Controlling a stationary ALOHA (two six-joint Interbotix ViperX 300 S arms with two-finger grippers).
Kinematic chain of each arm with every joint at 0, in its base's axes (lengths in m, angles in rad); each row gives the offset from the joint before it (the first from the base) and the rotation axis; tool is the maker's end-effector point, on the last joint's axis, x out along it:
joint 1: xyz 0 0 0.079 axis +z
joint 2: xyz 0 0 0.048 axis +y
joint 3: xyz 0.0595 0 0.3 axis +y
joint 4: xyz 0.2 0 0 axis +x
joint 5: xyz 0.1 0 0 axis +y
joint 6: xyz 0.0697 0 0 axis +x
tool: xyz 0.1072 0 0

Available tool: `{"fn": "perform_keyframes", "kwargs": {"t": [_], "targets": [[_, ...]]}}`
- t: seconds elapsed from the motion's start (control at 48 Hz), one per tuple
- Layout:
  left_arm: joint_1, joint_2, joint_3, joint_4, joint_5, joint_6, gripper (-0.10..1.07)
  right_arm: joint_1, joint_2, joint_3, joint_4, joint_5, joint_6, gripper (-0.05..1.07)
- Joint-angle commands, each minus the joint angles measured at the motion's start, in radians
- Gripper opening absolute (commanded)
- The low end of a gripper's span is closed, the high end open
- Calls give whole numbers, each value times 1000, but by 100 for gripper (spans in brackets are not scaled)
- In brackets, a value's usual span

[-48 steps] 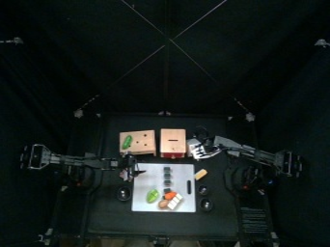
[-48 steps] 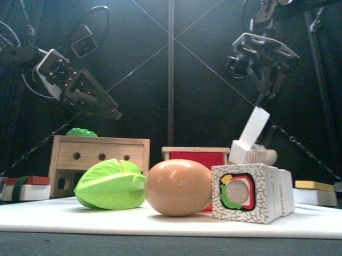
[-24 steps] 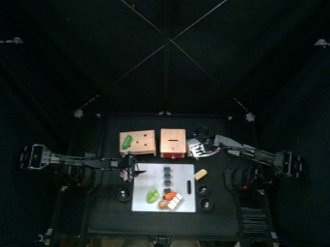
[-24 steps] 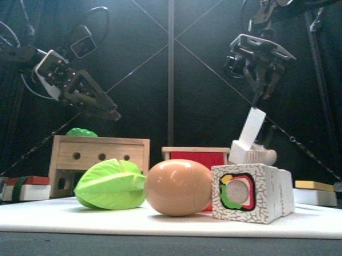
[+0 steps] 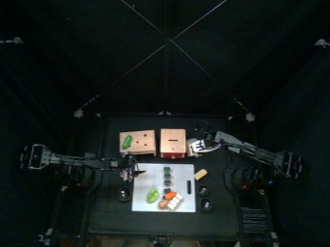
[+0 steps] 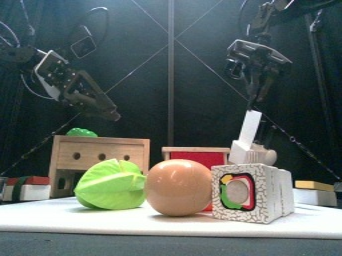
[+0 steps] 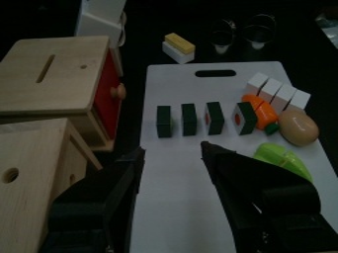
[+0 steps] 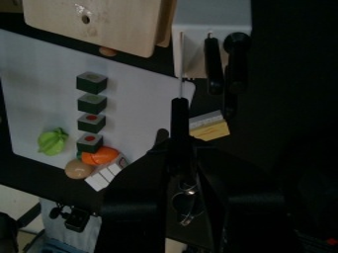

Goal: Put cleaver back into holder

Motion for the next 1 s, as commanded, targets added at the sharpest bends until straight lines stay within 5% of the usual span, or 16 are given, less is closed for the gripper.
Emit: {"fn": "perform_keyframes", "kwargs": {"t": [0.0, 0.667, 0.979], "targets": [[2, -5, -11, 2, -5, 2, 86, 0, -12, -3, 0, -11, -3, 60], [-3, -5, -8, 2, 8, 2, 87, 0, -72, 89, -21, -158, -2, 63], [-5, -5, -9, 0, 8, 2, 87, -5, -101, 109, -15, -209, 5, 80]]}}
